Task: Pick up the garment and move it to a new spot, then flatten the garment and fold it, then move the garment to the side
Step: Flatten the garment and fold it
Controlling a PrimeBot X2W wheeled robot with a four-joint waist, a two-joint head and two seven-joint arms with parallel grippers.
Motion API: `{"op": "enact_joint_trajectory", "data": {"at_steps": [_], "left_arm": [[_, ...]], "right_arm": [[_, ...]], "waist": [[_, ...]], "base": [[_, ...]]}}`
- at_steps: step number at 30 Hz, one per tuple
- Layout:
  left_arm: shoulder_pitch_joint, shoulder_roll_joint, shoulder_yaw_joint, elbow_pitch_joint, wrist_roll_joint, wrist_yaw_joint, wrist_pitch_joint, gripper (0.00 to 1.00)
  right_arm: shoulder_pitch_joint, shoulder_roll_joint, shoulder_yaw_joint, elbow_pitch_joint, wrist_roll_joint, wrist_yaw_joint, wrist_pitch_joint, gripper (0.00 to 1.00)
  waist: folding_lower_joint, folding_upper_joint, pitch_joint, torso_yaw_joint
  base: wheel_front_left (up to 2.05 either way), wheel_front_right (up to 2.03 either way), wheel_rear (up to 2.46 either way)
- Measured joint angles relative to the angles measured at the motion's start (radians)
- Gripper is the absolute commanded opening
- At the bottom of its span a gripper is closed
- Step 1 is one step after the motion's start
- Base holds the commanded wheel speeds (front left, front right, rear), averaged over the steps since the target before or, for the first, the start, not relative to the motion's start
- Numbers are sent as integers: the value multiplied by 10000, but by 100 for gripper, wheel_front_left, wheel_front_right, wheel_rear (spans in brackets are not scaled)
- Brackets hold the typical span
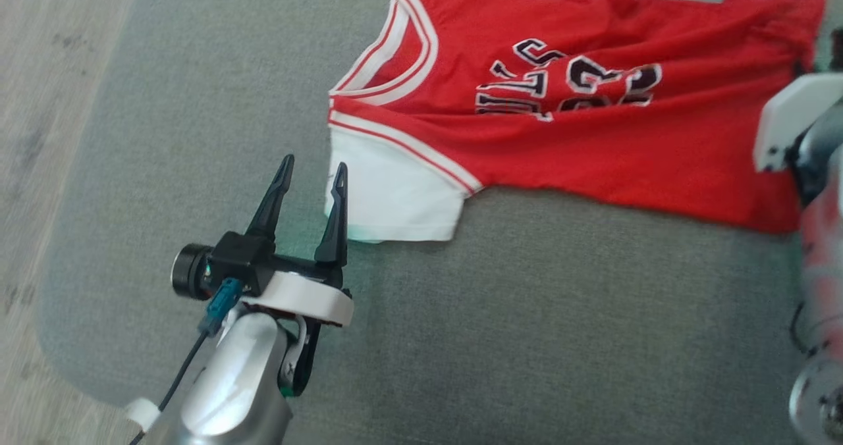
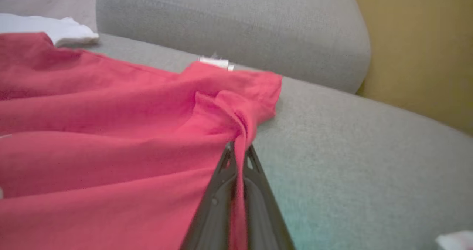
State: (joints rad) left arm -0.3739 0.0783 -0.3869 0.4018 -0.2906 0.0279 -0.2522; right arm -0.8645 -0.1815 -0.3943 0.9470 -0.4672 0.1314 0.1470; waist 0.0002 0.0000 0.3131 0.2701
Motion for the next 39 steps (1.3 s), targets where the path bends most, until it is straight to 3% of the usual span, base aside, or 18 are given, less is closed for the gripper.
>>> {"op": "enact_joint_trajectory", "data": {"at_steps": [5, 6, 7, 12, 16, 20, 24, 27, 31, 35, 39], "left_arm": [[-86, -71, 4, 13, 29, -46, 0, 100], [-130, -82, 13, 13, 31, -69, 0, 100], [-155, -90, 23, 13, 73, -75, 0, 100], [-158, -128, 77, 52, 186, -104, 0, 100], [-152, -140, 324, 63, 199, -105, 0, 100], [-45, -127, 431, 88, 291, -104, 0, 100], [291, -86, 654, 150, 293, -100, 0, 100], [669, -50, 694, 213, 293, -86, 0, 100], [1024, -31, 838, 343, 293, -82, 0, 100], [1336, -2, 963, 493, 291, -54, 0, 100], [1499, -2, 997, 673, 290, -44, 0, 100]], "right_arm": [[-564, -272, 4, 301, -757, 0, -366, 0], [-610, -280, 8, 349, -915, 0, -491, 37], [-658, -278, -19, 408, -1016, 0, -633, 100], [-704, -230, -297, 589, -1076, 0, -1256, 100], [-659, 155, -683, 621, -815, 0, -2431, 100], [-318, 800, -834, 573, -132, 0, -3553, 100], [708, 1141, -593, 155, 859, 0, -3939, 100], [1659, 1149, 435, -514, 2291, 0, -3950, 100], [3323, 1204, 2199, -2353, 4671, 0, -3952, 100], [5521, 1244, 2976, -3868, 5720, 0, -3952, 100], [7013, 1321, 3315, -4447, 5952, 0, -3952, 100]], "waist": [[0, 0, 212, 125], [0, 0, 230, 115], [0, 0, 236, 90], [-1, 0, 123, -71], [-2, 0, -157, -303], [-3, 0, -572, -606], [-3, 0, -1047, -960], [-4, 0, -1409, -1235], [-4, 0, -1805, -1593], [-5, 0, -2092, -1899], [-4, 0, -2220, -2103]], "base": [[0, 0, 0], [0, 0, 0], [0, 0, 0], [0, 0, 0], [0, 0, 0], [0, 0, 0], [0, 0, 0], [0, 0, 0], [0, 0, 0], [0, 0, 0], [0, 0, 0]]}}
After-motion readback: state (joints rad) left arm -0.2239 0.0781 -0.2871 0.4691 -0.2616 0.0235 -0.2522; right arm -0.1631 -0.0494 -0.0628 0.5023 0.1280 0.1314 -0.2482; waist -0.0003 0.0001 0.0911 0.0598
